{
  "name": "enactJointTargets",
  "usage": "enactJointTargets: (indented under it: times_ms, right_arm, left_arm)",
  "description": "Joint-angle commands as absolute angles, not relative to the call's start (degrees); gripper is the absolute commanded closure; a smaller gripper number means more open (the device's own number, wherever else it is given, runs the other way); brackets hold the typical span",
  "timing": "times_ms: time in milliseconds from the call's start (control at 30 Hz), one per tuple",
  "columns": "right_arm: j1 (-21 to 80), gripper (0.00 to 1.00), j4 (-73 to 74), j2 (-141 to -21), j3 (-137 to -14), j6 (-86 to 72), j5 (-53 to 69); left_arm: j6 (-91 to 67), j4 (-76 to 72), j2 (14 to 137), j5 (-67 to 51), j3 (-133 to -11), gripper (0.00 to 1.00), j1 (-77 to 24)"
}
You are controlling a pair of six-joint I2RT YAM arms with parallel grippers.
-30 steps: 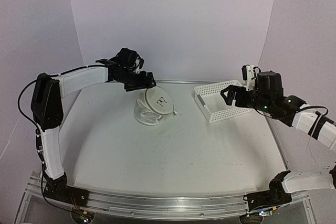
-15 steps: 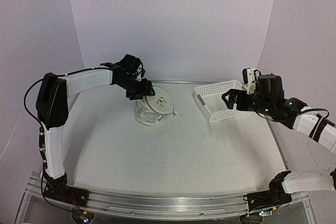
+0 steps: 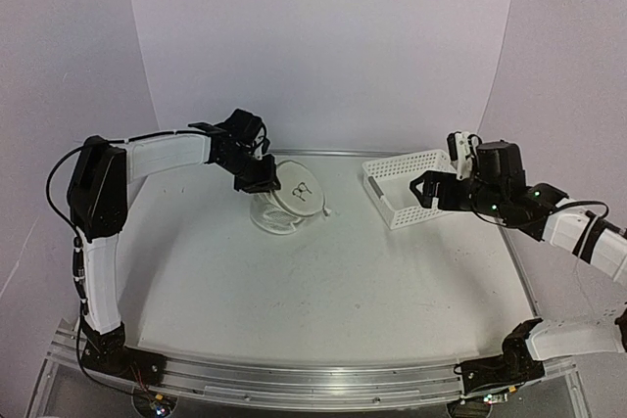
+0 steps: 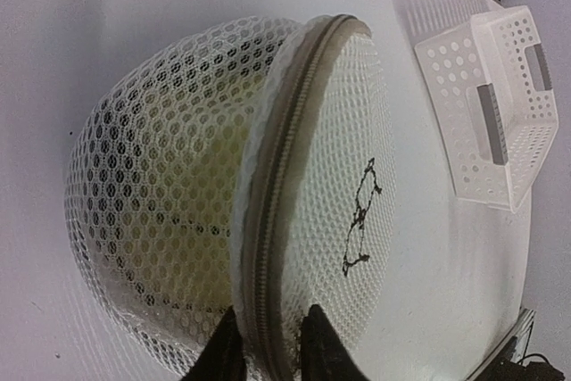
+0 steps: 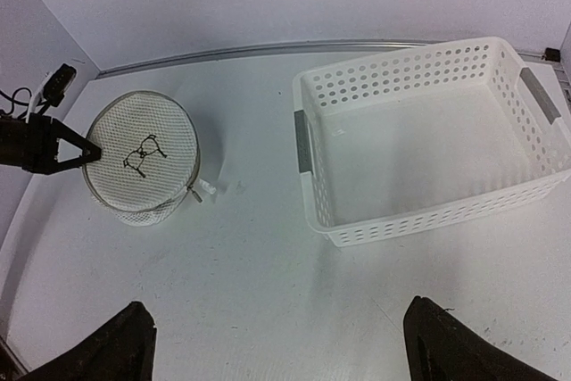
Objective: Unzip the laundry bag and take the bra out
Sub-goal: Move the laundry bag to the center of the board.
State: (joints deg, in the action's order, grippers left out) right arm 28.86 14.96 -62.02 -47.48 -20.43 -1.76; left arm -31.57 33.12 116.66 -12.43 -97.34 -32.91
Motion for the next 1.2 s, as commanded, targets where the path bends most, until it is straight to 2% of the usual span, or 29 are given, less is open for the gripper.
enactJointTargets:
  times_ms: [0, 33, 67, 367, 733, 1167]
  right_arm:
    - [28.9, 0.02, 11.7, -62.8, -47.8, -20.9, -0.5]
    - [29.0, 0.02, 11.2, -63.1, -47.7, -20.6, 0.8]
    - [29.0, 0.02, 10.4, -63.4, -47.3, -19.7, 2.2]
    - [29.5, 0.04, 5.0, -67.1, -47.4, -15.8, 14.7]
    - [34.3, 0.05, 2.2, -74.8, -51.7, -13.9, 19.3]
    - [35.5, 0.07, -6.6, -87.2, -53.7, -21.7, 32.6]
  left_arm:
    - [-30.6, 32.6, 113.9, -13.1, -96.4, 0.93, -32.8]
    - [-30.4, 32.6, 113.6, -13.1, -96.0, 0.99, -32.8]
    - [-30.2, 32.5, 113.3, -13.3, -95.5, 1.0, -32.8]
    - [-25.1, 31.8, 107.3, -20.1, -89.9, 1.0, -33.0]
    - [-17.3, 29.2, 97.0, -38.0, -80.1, 1.0, -33.6]
    - [-10.3, 23.6, 86.4, -53.3, -68.0, 1.0, -35.1]
